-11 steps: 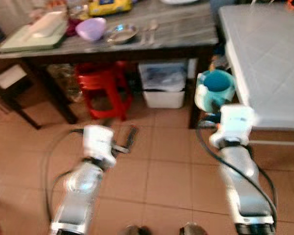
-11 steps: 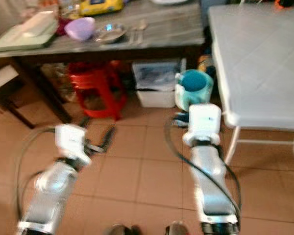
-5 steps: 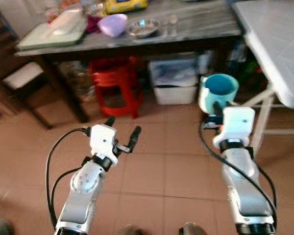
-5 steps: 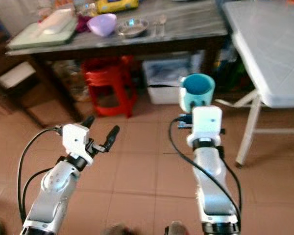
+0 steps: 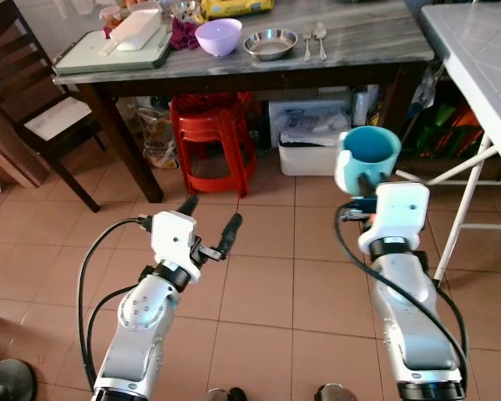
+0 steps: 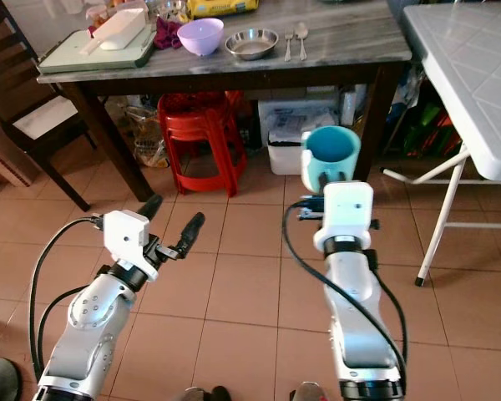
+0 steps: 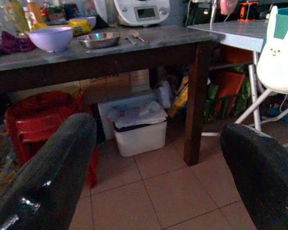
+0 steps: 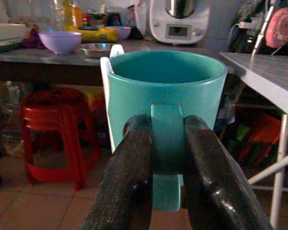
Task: Setting the table
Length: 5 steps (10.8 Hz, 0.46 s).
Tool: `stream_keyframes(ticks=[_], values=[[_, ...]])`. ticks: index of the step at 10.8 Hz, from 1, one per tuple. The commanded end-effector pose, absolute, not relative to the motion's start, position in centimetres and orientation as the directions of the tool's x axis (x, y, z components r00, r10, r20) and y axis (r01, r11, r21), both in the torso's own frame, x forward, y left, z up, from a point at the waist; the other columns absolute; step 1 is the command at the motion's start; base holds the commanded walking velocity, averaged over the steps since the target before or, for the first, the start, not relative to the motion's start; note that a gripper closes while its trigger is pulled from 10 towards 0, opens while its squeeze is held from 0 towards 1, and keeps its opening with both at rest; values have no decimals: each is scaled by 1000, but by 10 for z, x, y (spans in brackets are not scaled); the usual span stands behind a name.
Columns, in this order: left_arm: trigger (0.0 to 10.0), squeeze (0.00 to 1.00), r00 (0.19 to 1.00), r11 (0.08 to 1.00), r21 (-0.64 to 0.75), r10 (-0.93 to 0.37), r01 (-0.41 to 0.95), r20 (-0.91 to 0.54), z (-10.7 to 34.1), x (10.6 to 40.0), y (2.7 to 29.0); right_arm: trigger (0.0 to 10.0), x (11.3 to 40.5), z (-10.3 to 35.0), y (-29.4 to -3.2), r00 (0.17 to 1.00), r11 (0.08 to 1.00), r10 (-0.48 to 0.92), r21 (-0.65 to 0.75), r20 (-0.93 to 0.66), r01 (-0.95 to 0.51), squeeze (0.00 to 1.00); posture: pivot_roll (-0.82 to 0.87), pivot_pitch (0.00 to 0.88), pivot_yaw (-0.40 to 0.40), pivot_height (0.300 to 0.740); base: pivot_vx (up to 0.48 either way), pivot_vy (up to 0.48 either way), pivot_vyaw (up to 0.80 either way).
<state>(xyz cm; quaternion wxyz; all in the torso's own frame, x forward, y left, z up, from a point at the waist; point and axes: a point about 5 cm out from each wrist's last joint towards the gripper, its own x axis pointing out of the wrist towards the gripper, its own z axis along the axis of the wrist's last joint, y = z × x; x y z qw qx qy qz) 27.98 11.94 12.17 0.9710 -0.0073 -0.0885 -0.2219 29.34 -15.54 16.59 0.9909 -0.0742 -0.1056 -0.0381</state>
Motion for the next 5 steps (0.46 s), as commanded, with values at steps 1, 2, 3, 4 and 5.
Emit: stream_keyframes(ticks=[1,2,3,4,5], values=[[10000,0,885,903,34,-426,428,188,124,279,122,10000,295,171,-152,970,987,-47,-140,240,82,0,-143,132,121,740,311,0,0],[10000,0,883,901,29,-430,433,189,124,279,121,10000,295,172,-152,969,987,-46,-141,243,82,0,-143,131,121,740,304,0,0],[10000,0,881,899,28,-433,436,189,124,279,121,10000,295,172,-152,969,987,-46,-140,244,82,0,-143,130,122,740,311,0,0],[10000,0,879,898,25,-436,440,190,124,278,120,10000,295,172,-151,968,985,-38,-151,249,78,0,-143,132,122,740,322,0,0],[10000,0,878,896,24,-440,443,189,124,278,120,10000,294,172,-151,968,985,-37,-152,250,77,0,-145,132,123,740,322,0,0]])
